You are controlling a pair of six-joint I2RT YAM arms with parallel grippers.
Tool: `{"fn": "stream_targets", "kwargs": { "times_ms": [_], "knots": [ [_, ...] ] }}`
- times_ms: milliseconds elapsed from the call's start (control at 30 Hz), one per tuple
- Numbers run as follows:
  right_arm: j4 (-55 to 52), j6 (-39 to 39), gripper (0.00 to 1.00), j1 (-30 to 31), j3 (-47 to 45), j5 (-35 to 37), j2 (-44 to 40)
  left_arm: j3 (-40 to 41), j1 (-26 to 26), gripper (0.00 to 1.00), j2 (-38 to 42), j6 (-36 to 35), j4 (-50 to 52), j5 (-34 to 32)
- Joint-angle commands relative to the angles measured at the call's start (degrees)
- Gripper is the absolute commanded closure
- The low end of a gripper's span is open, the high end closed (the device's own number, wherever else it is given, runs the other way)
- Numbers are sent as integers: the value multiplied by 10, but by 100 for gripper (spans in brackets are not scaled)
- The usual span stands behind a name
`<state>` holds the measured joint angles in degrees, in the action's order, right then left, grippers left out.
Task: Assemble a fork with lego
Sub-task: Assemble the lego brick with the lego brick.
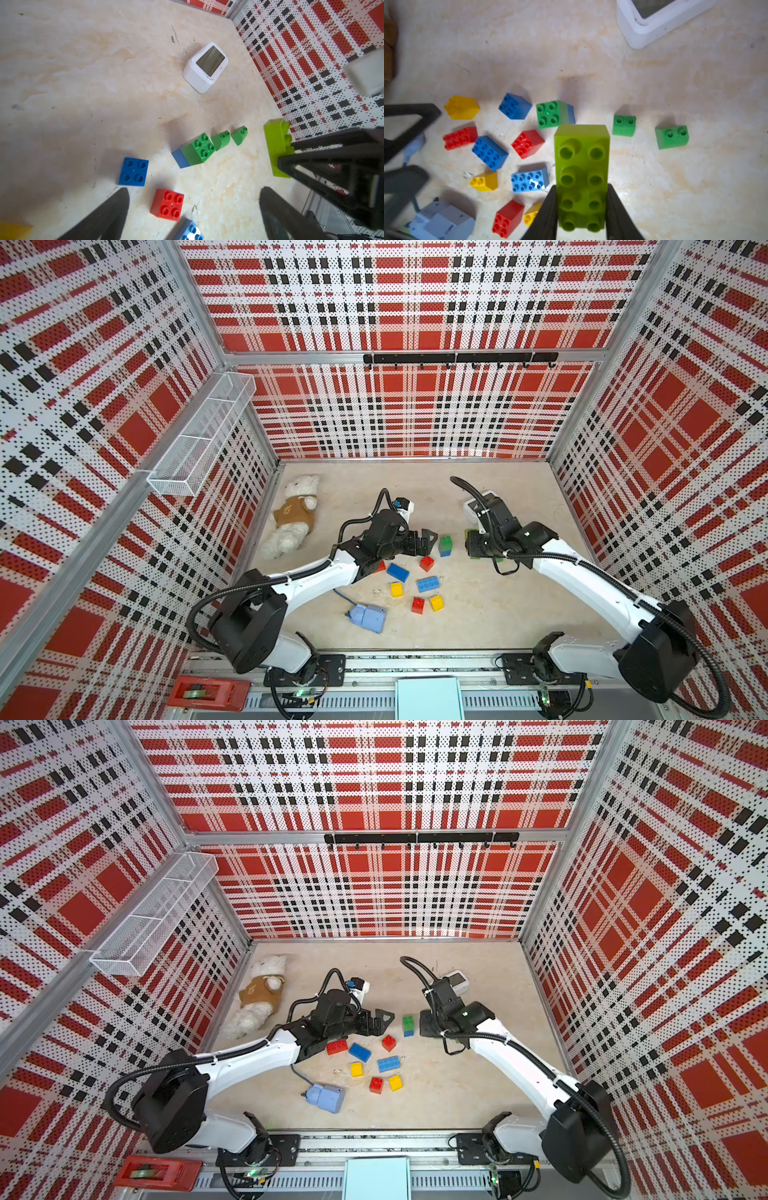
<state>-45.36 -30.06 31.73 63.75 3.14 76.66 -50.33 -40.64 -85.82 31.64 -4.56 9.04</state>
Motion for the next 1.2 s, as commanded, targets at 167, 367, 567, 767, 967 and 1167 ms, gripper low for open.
{"fn": "stream_targets", "kwargs": {
  "times_ms": [167, 367, 567, 767, 967, 1167],
  "knots": [
    [-60, 21, 100, -13, 173, -72, 168, -42, 64, 2, -63, 40, -19, 80],
    [-112, 42, 100, -3, 255, -41, 255, -42, 95, 3, -59, 39, -19, 107],
    [-127, 70, 100, 4, 272, -35, 287, -19, 94, 3, -50, 37, -46, 127],
    [-124, 73, 100, 15, 285, -29, 309, -8, 85, 3, -47, 38, -58, 123],
    [-134, 74, 100, 16, 298, -18, 325, -5, 83, 3, -46, 39, -62, 122],
    [-143, 76, 100, 18, 298, -13, 330, 0, 81, 3, -44, 38, -62, 122]
  ]
}}
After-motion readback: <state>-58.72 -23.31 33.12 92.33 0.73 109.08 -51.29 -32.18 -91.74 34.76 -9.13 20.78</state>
